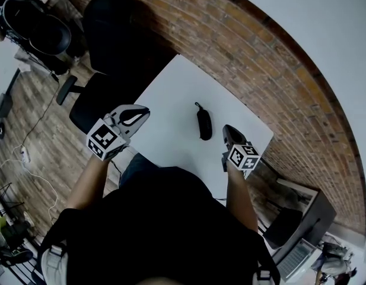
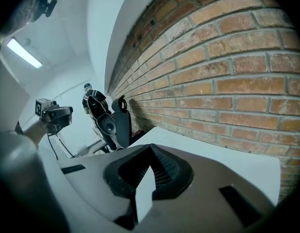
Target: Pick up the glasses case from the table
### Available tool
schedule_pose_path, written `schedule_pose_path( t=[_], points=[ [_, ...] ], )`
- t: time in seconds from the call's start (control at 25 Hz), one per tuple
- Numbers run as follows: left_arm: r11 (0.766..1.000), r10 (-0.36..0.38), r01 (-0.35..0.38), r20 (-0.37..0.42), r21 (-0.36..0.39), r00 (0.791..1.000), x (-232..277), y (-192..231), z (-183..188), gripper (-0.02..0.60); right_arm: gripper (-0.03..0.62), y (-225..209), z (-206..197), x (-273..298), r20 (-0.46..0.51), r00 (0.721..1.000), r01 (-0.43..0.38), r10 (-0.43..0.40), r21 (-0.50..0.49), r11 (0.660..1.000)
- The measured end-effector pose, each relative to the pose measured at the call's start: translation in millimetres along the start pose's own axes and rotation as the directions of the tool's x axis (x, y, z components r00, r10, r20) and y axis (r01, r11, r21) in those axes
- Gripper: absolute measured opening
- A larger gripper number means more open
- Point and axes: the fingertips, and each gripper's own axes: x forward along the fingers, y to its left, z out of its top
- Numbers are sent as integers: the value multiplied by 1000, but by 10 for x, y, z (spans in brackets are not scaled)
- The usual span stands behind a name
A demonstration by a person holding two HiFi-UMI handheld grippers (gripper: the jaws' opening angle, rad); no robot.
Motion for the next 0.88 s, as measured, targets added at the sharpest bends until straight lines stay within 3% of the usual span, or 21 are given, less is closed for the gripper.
schedule_pose_path(
  t=[0.88],
  points=[
    [999, -16, 15, -24, -28, 1000, 151, 395, -153, 26, 15, -254, -546, 608, -155, 987, 41, -41, -5, 999]
  ],
)
